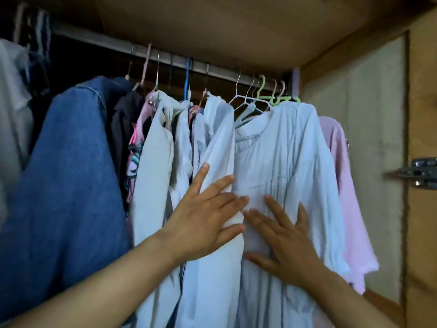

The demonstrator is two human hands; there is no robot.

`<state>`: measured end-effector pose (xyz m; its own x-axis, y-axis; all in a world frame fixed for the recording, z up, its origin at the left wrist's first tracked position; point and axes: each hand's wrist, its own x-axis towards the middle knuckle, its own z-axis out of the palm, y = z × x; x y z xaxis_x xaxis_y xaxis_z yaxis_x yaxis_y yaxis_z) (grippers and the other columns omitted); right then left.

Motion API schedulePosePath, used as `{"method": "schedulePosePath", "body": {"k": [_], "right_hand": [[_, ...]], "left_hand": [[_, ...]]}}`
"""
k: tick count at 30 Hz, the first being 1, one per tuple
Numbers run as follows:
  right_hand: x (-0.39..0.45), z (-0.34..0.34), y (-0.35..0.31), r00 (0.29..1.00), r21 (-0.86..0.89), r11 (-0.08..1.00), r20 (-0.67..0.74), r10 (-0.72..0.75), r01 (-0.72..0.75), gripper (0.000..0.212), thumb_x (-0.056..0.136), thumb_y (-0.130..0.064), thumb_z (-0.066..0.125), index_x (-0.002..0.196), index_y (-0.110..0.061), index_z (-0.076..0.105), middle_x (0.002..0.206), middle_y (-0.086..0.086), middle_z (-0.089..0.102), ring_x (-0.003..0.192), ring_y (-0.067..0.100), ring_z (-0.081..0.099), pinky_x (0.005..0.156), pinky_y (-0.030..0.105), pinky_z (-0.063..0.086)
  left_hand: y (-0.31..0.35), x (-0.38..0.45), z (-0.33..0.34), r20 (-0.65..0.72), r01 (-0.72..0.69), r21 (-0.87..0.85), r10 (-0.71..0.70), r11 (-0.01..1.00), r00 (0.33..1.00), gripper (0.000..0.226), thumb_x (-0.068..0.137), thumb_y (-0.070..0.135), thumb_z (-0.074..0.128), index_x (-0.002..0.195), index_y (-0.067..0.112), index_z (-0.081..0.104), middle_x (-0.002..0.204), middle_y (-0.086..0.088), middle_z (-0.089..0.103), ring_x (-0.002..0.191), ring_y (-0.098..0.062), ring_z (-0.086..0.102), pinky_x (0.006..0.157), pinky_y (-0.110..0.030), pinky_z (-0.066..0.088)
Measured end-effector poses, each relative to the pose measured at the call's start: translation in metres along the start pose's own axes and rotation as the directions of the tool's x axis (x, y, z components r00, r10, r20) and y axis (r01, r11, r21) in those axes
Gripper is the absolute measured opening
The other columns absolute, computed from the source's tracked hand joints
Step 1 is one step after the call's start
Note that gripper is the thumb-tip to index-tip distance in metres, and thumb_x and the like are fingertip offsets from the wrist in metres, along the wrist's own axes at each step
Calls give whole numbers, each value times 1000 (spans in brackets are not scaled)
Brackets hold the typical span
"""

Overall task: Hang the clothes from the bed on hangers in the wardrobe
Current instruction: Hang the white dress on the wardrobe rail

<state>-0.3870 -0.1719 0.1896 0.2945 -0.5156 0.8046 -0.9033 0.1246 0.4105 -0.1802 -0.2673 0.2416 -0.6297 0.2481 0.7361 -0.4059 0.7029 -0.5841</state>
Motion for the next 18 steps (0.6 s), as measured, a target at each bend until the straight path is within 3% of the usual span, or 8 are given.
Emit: {"method": "schedulePosePath", "body": {"k": [3,7,11,14,18], "right_hand": [[-27,15,4,993,-2,996,77,-93,93,76,79,-73,43,140,-28,39,143,-11,43,140,27,23,105,61,10],[-55,35,6,980,-1,993,156,-120,122,80,77,-79,41,137,-27,46,146,-5,40,139,31,25,107,58,3],[-74,47,14,975,-39,997,217,-57,67,82,71,-81,43,134,-27,47,145,-1,41,140,30,23,109,59,-1],[-82,56,28,968,-81,996,252,0,21,81,68,-78,44,131,-27,46,145,-3,36,144,26,10,111,58,-5],[-87,67,34,967,-162,984,229,114,-78,76,67,-72,44,118,-19,65,137,2,50,145,24,5,112,59,-4]], "left_hand": [[7,-21,12,53,70,-5,-69,998,996,55,90,62,37,108,23,70,96,4,66,126,-22,48,110,-63,10],[19,-51,22,94,106,-38,-102,994,990,61,84,73,36,88,25,74,101,-1,64,127,-22,47,106,-67,12],[20,-81,27,156,191,-11,-187,981,970,69,79,78,35,80,22,74,107,-2,64,129,-21,42,108,-66,7],[11,-98,30,185,257,56,-263,965,947,69,76,78,39,78,19,74,114,-4,63,133,-22,37,108,-64,5],[-4,-114,27,188,309,175,-340,935,922,69,73,76,43,73,14,73,116,-5,63,134,-21,34,104,-67,13]]}}
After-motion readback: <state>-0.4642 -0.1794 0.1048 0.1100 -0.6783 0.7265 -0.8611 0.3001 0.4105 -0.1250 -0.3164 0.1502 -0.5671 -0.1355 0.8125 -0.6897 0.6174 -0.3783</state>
